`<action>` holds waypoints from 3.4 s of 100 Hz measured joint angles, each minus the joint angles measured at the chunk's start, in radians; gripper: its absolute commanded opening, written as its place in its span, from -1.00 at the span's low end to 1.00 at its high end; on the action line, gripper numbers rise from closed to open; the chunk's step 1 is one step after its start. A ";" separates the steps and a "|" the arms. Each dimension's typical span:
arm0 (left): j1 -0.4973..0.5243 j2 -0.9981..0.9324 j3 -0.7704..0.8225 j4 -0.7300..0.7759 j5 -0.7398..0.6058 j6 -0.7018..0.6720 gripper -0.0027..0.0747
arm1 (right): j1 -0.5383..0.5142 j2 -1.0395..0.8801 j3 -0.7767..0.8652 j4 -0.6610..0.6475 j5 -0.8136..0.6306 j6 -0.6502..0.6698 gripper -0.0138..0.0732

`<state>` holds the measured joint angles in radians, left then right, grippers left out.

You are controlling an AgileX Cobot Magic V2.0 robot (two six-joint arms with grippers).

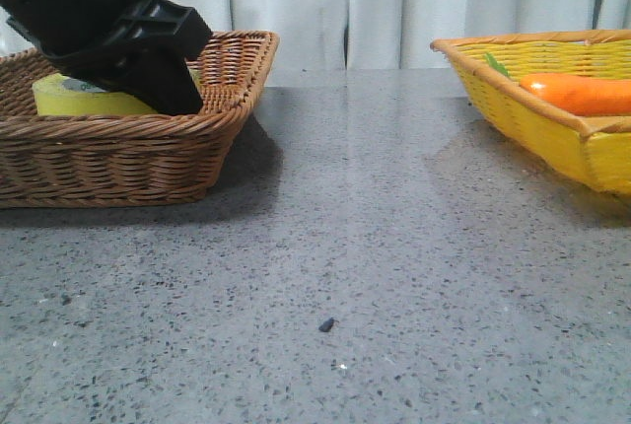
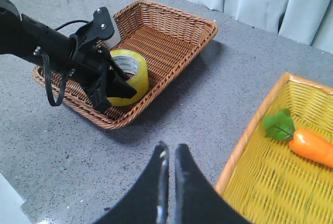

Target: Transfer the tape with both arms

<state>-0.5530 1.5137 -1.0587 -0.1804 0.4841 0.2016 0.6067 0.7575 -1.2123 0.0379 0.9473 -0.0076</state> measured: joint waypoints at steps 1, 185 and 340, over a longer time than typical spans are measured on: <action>0.000 0.000 0.000 0.000 -0.003 0.000 -0.23 | 0.000 0.000 0.000 0.000 0.000 0.000 -0.85; 0.000 -1.370 0.730 -0.056 -0.207 0.005 -0.99 | 0.000 -0.722 0.858 -0.143 -0.625 0.000 -0.85; 0.399 -1.520 1.062 0.116 -0.153 -0.240 -0.99 | 0.000 -0.722 0.860 -0.143 -0.628 0.000 -0.85</action>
<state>-0.1543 -0.0059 0.0032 -0.0644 0.3306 -0.0382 0.6067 0.0353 -0.3524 -0.1053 0.3189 -0.0076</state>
